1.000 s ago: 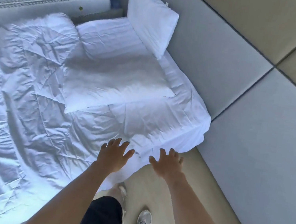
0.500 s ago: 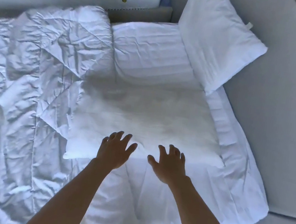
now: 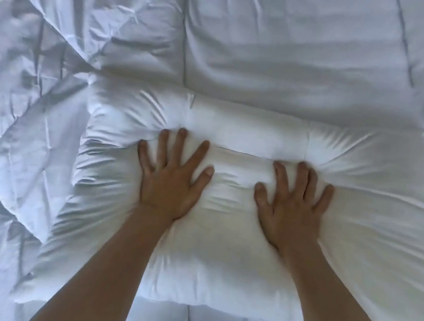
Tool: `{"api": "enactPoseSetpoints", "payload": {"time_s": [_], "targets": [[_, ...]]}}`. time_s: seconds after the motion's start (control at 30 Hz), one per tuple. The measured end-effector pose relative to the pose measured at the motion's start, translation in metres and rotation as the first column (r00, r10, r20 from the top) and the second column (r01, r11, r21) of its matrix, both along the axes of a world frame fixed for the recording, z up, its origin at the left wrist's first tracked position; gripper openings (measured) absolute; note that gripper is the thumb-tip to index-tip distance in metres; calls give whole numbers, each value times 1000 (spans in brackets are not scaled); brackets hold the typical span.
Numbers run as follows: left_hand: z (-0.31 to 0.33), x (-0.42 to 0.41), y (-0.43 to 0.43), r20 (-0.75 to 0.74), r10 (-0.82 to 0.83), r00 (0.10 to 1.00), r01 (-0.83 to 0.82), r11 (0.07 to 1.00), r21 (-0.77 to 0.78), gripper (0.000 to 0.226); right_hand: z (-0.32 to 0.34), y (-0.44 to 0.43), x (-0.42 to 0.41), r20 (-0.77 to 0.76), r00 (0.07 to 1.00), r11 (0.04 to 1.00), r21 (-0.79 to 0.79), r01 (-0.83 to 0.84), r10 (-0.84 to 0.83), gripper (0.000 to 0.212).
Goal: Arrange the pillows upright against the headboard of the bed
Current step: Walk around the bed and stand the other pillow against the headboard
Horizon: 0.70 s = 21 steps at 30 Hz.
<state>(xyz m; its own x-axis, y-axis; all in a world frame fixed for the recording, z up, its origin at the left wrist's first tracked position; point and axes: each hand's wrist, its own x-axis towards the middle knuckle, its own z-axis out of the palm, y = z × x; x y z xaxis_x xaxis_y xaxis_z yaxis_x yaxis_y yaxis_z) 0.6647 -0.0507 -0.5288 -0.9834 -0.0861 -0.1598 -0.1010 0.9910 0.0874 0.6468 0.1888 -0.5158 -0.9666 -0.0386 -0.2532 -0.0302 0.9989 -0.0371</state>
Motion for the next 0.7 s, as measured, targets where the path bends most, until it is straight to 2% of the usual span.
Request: {"api": "enactPoseSetpoints", "payload": {"time_s": [0.13,0.23,0.33,0.37,0.43,0.5,0.53,0.6,0.63,0.7], "targets": [[-33,-21,10,-113,-15,993,14,1000,-12,55,-33,-4,-18,-62,998,1000,22,-5,6,64],[-18,-26,11,-56,-8,998,9,1000,11,55,-18,-4,-19,-30,1000,1000,24,-5,6,63],[19,-21,9,73,2,997,-2,1000,4,60,18,-4,-10,-17,1000,1000,16,14,-14,62],[32,-20,7,100,6,995,-7,1000,9,62,30,-6,-8,-36,999,999,-8,35,-35,61],[55,-20,6,64,-7,998,5,999,40,63,53,-17,-9,-101,992,991,-118,70,-82,58],[69,-29,9,-16,-100,995,101,994,46,59,68,-40,-24,-146,989,981,-194,6,-35,58],[72,-37,10,-44,-140,989,141,990,23,61,70,-50,-34,-119,993,980,-190,-50,28,60],[66,-57,-7,46,-117,992,118,993,-27,71,67,-50,-56,50,987,982,-113,-149,156,68],[60,-66,-27,91,-54,994,60,996,-67,77,61,-33,-70,124,978,986,-42,-163,167,74],[44,-73,-74,105,42,994,-28,990,-136,81,48,34,-98,187,981,994,90,-66,48,79]]}}
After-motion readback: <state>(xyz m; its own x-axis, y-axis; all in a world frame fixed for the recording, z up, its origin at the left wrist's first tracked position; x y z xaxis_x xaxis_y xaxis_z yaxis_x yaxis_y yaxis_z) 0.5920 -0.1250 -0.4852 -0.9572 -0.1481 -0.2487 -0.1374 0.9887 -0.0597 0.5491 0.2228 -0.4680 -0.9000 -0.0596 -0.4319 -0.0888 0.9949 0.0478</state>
